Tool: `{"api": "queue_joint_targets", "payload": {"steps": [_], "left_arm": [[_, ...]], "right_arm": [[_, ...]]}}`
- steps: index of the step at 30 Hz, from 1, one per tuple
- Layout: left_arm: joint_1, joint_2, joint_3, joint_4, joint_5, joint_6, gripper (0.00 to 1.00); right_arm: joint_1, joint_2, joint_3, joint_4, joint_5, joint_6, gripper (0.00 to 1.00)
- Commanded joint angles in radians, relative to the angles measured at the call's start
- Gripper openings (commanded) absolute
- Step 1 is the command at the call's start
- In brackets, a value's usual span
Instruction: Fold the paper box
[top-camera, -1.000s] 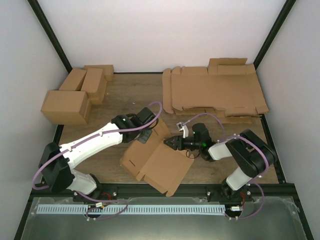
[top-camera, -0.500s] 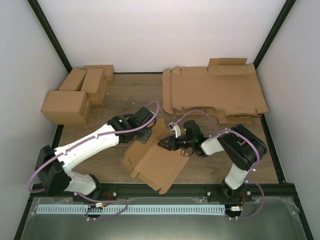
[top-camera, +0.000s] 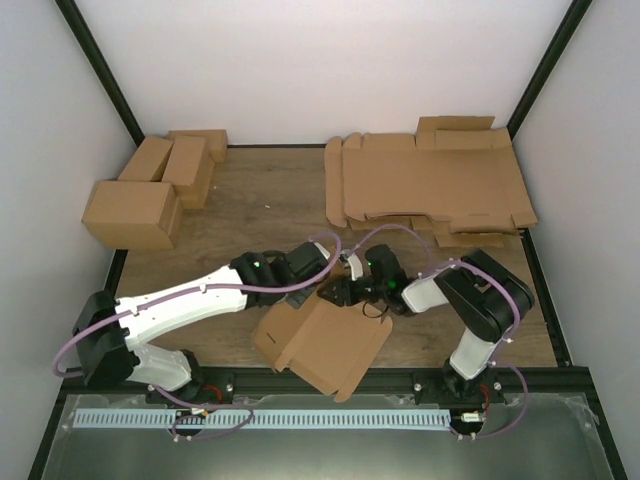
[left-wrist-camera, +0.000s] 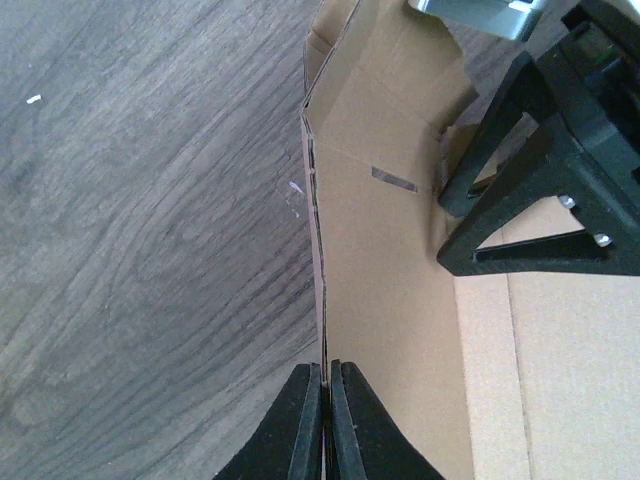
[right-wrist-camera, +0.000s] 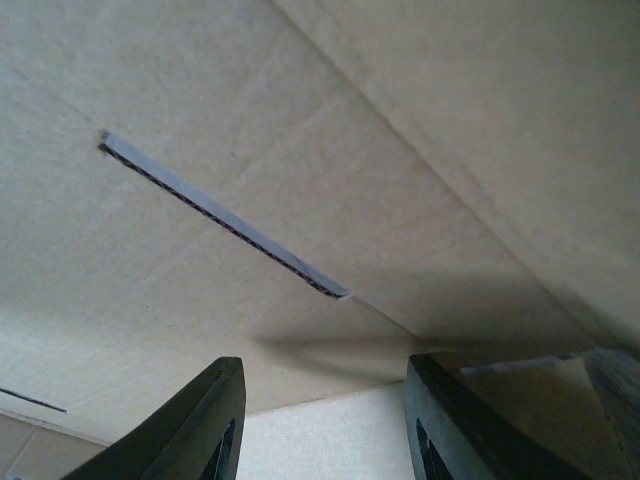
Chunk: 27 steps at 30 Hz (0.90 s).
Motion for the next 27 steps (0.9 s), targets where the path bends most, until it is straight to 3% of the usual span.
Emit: {"api": "queue_joint_targets", "payload": {"steps": [1, 13, 18, 21, 24, 25, 27], "left_arm": [[-0.041, 0.011, -0.012, 0.0, -0.086, -0.018, 0.04], [-0.049, 0.008, 0.019, -0.033, -0.165, 0.033, 0.04], [-0.072, -0.007, 0.04, -0.055, -0.222, 0.067, 0.04], [-0.084, -0.01, 0.053, -0.065, -0.247, 0.084, 0.04], [-0.095, -0.012, 0.064, -0.064, -0.256, 0.091, 0.04], [-0.098, -0.011, 0.066, -0.064, -0.266, 0.092, 0.04], [-0.099, -0.009, 0.065, -0.062, -0.282, 0.096, 0.04]], "right_arm": [[0.01, -0.095, -0.043, -0.002, 0.056, -0.027, 0.45], [-0.001, -0.459, -0.041, -0.238, 0.347, -0.246, 0.51], [-0.022, -0.391, 0.074, -0.344, 0.397, -0.335, 0.68], [-0.025, -0.336, 0.129, -0.346, 0.385, -0.376, 0.69], [-0.025, -0.293, 0.174, -0.338, 0.357, -0.409, 0.66], [-0.025, -0.282, 0.19, -0.34, 0.355, -0.411, 0.62], [-0.026, -0.267, 0.21, -0.346, 0.338, -0.415, 0.44]]}}
